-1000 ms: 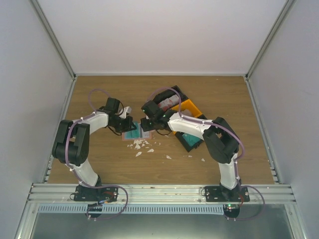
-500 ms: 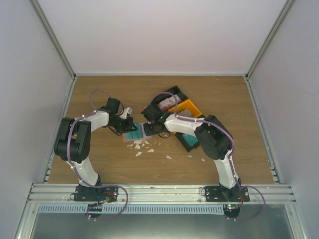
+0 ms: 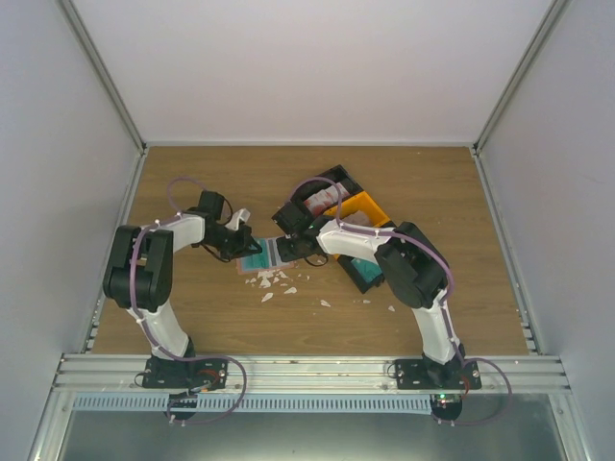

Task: Put the credit cards into the card holder
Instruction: Insert the credit card into the card holder.

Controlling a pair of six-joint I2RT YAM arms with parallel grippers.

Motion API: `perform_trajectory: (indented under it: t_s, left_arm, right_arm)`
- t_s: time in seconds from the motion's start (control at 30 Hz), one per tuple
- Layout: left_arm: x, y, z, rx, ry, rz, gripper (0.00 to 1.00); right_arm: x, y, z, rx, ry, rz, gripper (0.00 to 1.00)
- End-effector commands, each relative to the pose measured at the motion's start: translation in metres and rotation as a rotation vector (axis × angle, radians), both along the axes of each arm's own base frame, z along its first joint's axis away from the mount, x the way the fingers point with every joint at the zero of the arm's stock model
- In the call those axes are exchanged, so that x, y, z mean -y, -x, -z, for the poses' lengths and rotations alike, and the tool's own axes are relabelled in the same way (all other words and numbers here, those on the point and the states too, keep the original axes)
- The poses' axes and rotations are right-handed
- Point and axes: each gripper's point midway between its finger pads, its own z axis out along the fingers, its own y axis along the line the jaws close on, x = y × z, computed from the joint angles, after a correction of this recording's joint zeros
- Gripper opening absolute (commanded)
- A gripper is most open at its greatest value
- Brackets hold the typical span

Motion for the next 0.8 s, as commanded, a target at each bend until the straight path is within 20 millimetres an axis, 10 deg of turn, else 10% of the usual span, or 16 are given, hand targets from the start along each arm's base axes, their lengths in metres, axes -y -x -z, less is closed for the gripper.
perform_trajectory:
  t_s: [0.0, 0.77]
  left_arm:
    - [0.008, 0.004, 0.003, -0.029, 0.073, 0.025, 0.00]
    - [-0.003, -0.015, -0.007, -0.071, 0.260, -0.057, 0.00]
  right_arm:
    - [0.012, 0.003, 0.021, -0.033, 0.066, 0.011, 0.29]
    - [0.014, 0.006, 0.030, -0.051, 0.068, 0.012, 0.29]
